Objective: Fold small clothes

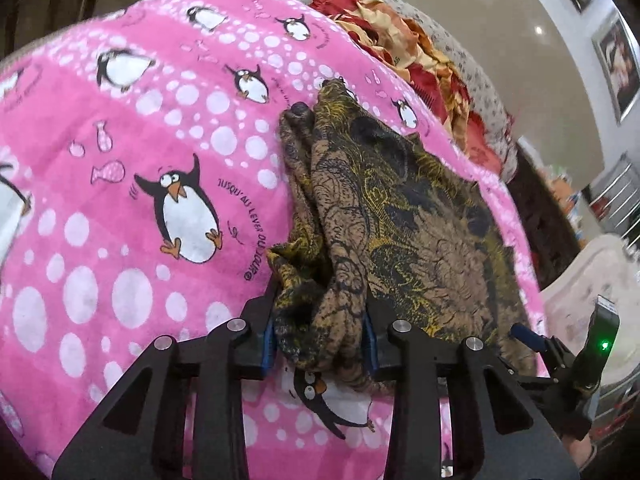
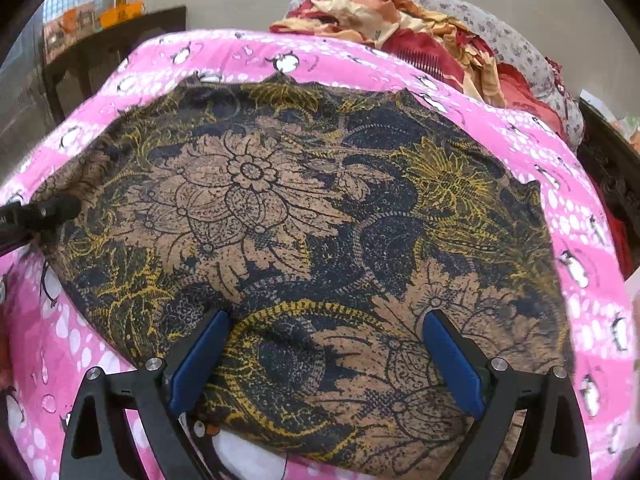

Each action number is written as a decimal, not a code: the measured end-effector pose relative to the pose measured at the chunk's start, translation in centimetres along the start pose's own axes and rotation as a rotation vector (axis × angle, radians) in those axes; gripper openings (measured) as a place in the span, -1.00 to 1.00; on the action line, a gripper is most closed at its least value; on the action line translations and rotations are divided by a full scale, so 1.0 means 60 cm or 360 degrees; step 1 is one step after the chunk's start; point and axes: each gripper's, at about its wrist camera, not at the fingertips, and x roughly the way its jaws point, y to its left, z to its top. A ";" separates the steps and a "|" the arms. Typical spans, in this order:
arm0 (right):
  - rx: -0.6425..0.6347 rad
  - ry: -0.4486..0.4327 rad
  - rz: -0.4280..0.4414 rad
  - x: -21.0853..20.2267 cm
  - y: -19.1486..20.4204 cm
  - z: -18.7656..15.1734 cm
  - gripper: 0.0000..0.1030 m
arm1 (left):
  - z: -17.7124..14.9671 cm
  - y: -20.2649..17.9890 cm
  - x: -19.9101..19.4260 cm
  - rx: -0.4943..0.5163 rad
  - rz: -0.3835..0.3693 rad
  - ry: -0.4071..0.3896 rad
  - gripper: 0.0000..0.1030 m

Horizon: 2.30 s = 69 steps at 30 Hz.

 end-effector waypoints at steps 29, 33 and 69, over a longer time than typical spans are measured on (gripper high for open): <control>0.0089 0.0338 0.0639 0.090 0.128 0.382 0.87 | -0.039 -0.119 -0.037 0.0656 0.0215 -0.0329 -0.71; -0.0036 0.0561 0.0724 0.124 0.200 0.419 0.87 | -0.048 -0.135 -0.043 0.0753 0.0177 -0.0373 -0.71; -0.0480 0.0506 0.0182 0.090 0.204 0.415 -0.78 | -0.032 -0.135 -0.033 0.0611 0.0137 -0.0244 -0.71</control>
